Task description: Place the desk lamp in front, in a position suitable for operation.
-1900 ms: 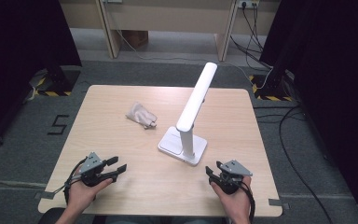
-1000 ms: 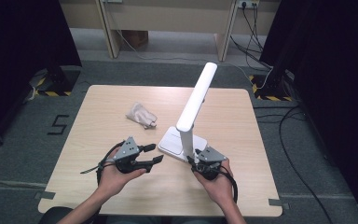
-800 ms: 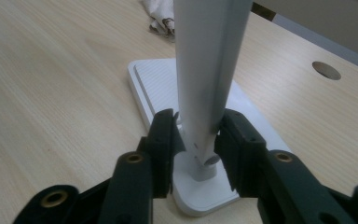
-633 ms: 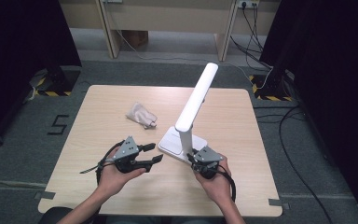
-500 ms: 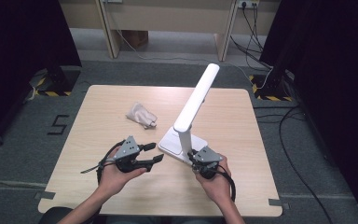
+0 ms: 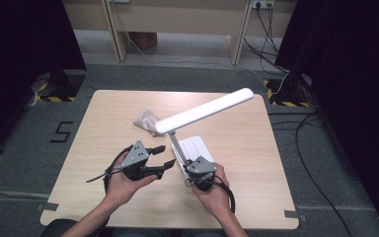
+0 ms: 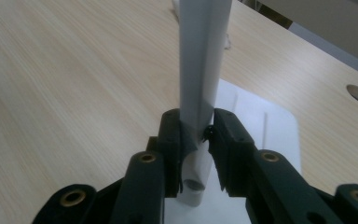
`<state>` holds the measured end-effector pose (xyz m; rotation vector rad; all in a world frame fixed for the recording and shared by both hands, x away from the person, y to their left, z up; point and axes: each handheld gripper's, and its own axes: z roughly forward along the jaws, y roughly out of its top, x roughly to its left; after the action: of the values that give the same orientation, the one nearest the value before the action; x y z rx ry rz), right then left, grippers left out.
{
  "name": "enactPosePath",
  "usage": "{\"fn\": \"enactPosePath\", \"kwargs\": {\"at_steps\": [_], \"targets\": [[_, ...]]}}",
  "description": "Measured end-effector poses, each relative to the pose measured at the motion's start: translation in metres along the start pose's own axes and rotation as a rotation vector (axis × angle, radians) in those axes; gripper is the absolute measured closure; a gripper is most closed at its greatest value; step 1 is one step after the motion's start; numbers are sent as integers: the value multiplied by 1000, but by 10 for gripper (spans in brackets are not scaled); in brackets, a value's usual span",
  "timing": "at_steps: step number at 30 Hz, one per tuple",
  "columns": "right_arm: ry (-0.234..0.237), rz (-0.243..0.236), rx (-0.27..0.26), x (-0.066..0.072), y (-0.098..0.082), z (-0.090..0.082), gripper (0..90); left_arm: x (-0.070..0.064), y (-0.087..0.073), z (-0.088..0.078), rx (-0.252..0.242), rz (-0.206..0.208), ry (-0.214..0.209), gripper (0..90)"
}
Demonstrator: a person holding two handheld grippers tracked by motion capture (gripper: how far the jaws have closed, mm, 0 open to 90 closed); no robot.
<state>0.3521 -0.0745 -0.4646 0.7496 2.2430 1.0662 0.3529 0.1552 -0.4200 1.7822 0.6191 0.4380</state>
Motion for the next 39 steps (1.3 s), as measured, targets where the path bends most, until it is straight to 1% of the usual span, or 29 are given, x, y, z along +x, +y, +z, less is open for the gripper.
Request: {"fn": "enactPosePath", "kwargs": {"at_steps": [2,6,7,9,10,11,13,14,15,16,17,18,19,20,21,22,23,24,26,28,29,30,31,33,35,37,39], "targets": [[10,9,1,5,5,5,709,2,2,-2,-6,8,4,390],[25,-5,1,10,12,12,695,8,5,-4,-21,-8,21,387],[33,5,2,11,13,13,687,9,6,-4,-23,-7,24,387],[65,26,-1,12,15,12,633,9,9,-4,-30,-10,27,387],[86,29,-6,11,16,10,612,8,11,-4,-33,-9,28,387],[107,41,-23,9,17,7,591,7,12,-4,-35,-7,30,387],[133,74,-53,2,18,-6,556,5,15,-2,-45,-10,39,389],[153,102,-56,-4,16,-13,543,3,16,-1,-48,-15,43,391],[165,143,-58,-12,12,-19,544,3,17,0,-49,-17,46,391],[158,181,-62,-23,7,-23,555,2,19,2,-48,-16,49,392],[133,238,-58,-35,0,-27,594,1,20,3,-46,-17,54,396],[99,303,-34,-49,-9,-28,640,0,20,5,-46,-22,60,400],[40,363,-6,-61,-20,-27,698,0,21,6,-44,-20,64,412],[-24,405,31,-71,-30,-24,748,0,21,7,-42,-16,70,435],[-59,424,89,-79,-39,-20,776,0,21,8,-41,-16,80,460],[-74,432,131,-84,-48,-14,804,0,22,8,-40,-16,90,481],[-76,426,158,-86,-53,-9,824,1,22,9,-41,-23,89,510],[-66,404,182,-85,-56,-3,835,1,22,9,-41,-26,90,526],[-43,379,212,-80,-58,7,844,1,22,9,-39,-24,98,534],[-37,348,235,-77,-57,16,843,1,22,8,-39,-27,95,537],[-37,351,239,-75,-57,20,841,2,22,7,-39,-27,93,536],[-37,351,239,-75,-57,20,841,2,22,7,-39,-27,93,536],[-33,352,233,-72,-56,26,840,3,21,6,-46,-37,95,536],[-40,344,232,-70,-55,27,839,5,20,5,-49,-38,99,538],[-33,350,230,-68,-54,28,841,6,20,3,-50,-37,100,545],[-36,333,231,-66,-53,29,842,8,20,0,-54,-41,105,547],[-32,339,226,-61,-51,30,842,11,18,-3,-62,-54,112,552]]}}
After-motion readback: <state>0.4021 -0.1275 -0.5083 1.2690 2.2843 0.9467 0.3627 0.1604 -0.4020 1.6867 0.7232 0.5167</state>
